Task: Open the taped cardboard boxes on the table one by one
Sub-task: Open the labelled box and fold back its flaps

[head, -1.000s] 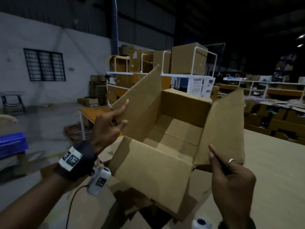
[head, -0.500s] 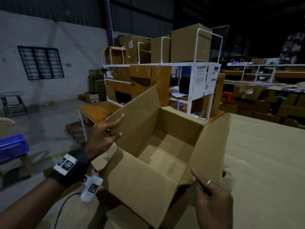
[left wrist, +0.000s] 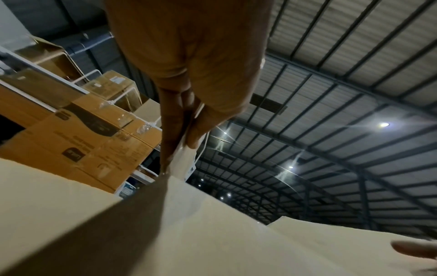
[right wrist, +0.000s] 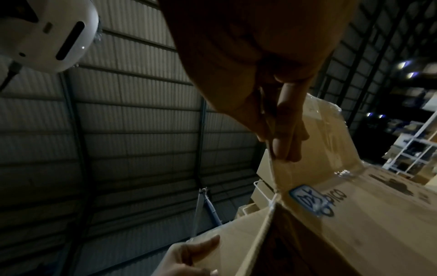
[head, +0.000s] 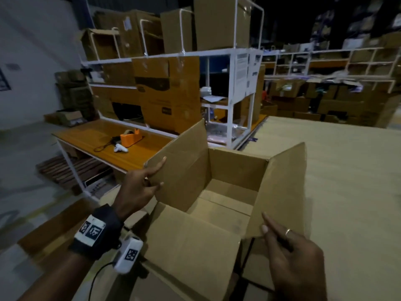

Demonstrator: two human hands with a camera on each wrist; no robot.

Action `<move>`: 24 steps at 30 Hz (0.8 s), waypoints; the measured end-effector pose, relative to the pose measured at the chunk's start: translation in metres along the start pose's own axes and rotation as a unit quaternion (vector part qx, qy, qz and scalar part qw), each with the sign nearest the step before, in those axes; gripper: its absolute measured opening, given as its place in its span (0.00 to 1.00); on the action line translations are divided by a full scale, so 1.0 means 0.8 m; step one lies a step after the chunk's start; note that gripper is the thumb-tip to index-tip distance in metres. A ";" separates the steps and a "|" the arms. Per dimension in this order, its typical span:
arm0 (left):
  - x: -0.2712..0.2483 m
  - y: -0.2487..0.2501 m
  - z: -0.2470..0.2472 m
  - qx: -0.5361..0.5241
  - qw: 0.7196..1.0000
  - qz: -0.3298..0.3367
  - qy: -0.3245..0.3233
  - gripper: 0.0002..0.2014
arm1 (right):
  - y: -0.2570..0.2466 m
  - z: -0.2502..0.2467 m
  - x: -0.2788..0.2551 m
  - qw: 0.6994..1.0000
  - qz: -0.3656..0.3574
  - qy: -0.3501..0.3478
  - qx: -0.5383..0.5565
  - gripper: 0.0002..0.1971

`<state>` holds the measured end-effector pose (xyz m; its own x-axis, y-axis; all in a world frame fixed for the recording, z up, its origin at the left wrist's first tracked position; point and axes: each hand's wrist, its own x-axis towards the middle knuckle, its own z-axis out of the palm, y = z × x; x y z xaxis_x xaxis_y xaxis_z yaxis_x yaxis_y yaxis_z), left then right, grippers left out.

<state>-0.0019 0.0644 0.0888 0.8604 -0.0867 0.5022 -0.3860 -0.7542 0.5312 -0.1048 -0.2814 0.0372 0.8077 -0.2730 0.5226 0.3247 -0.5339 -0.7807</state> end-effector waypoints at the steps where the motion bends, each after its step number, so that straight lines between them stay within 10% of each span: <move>1: -0.001 -0.010 0.001 -0.008 1.000 0.003 -0.014 0.39 | -0.004 0.003 -0.002 1.000 -0.002 -0.004 -0.027 0.18; 14: -0.026 -0.109 0.042 -0.102 0.986 -0.060 -0.116 0.36 | -0.013 0.043 -0.021 0.956 0.121 -0.079 -0.255 0.06; 24: -0.030 -0.129 0.066 -0.242 0.958 -0.100 -0.119 0.30 | 0.001 0.032 -0.021 0.973 0.210 -0.014 -0.091 0.15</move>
<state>0.0347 0.1100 -0.0137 0.9627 -0.1602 0.2180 -0.2644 -0.3867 0.8835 -0.1057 -0.2570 0.0193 0.8641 -0.4776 0.1590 -0.1281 -0.5141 -0.8481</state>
